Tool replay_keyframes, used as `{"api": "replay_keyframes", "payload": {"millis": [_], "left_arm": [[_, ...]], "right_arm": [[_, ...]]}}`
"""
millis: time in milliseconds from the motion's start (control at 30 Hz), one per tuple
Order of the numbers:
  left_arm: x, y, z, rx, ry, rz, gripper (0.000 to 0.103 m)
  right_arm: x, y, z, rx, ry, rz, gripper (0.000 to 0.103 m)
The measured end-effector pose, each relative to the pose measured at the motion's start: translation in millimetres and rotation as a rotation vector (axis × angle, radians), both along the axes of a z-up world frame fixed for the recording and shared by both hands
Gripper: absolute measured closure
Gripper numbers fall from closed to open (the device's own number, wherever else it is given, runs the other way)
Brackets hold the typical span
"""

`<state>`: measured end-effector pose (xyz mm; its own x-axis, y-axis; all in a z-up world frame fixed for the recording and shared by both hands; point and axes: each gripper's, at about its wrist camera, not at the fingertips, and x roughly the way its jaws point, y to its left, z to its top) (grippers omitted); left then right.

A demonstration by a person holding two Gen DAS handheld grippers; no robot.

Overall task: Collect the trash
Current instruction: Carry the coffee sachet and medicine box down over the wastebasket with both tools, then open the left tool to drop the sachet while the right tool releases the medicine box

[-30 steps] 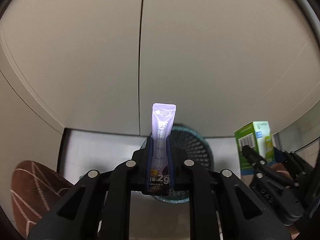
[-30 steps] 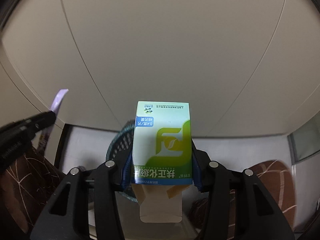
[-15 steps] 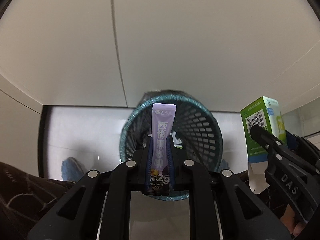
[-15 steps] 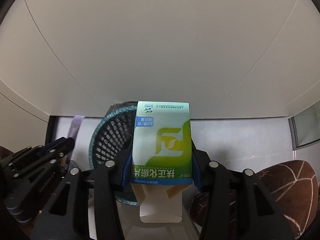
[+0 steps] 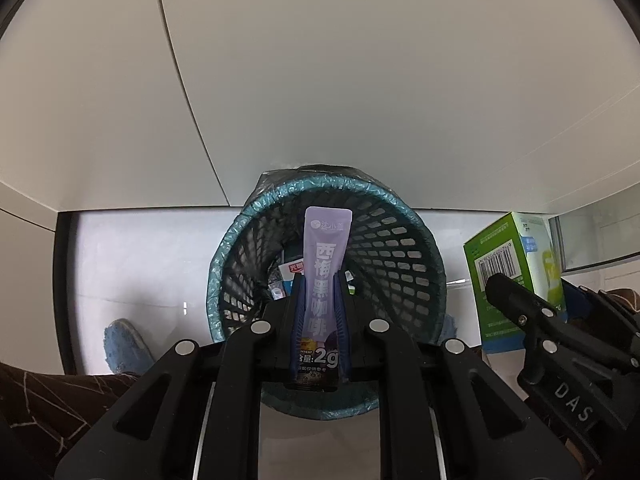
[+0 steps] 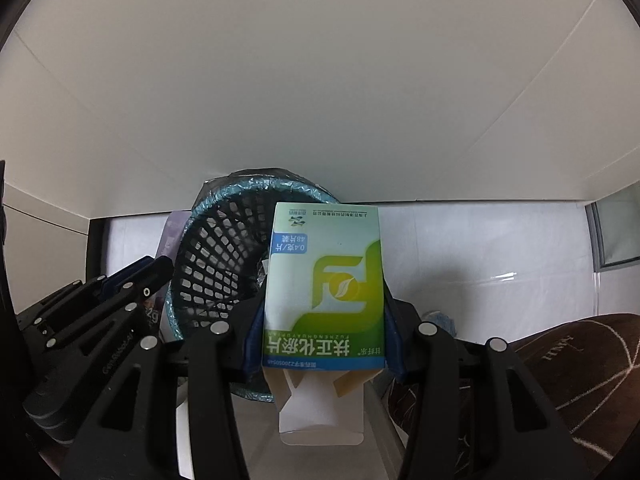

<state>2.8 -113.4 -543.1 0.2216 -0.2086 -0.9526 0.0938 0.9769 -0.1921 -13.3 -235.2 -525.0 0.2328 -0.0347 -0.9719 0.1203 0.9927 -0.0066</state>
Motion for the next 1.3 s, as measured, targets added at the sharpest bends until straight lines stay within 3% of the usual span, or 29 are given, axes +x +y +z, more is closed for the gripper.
{"api": "replay_keyframes", "payload": {"millis": [433,800,1000,1100,1167,1200,1300], "left_arm": [[3.3,0.2,-5.9,-0.003,0.044,-0.012,0.077],[6.9,17.8,9.4,0.029,-0.006,0.015,0.036],[7.0,33.3,10.5,0.107,-0.025,0.032,0.023],[10.0,33.2,10.4,0.133,-0.032,0.035,0.019],[12.0,35.1,10.1,0.133,-0.033,0.044,0.017],[12.9,36.0,9.5,0.135,-0.029,0.051,0.016],[14.8,42.2,5.8,0.135,-0.015,0.078,0.015]], "right_arm": [[2.5,-1.7,-12.1,0.051,0.042,0.004,0.057],[8.1,-8.6,-11.3,0.089,0.046,0.013,0.057],[12.9,4.6,-13.0,0.1,0.033,0.063,0.057],[14.3,8.5,-13.7,0.103,0.033,0.084,0.054],[14.7,10.6,-11.0,0.097,0.024,0.094,0.045],[14.7,10.0,-10.1,0.095,0.021,0.091,0.035],[15.9,8.5,-9.9,0.109,0.027,0.075,0.031]]}}
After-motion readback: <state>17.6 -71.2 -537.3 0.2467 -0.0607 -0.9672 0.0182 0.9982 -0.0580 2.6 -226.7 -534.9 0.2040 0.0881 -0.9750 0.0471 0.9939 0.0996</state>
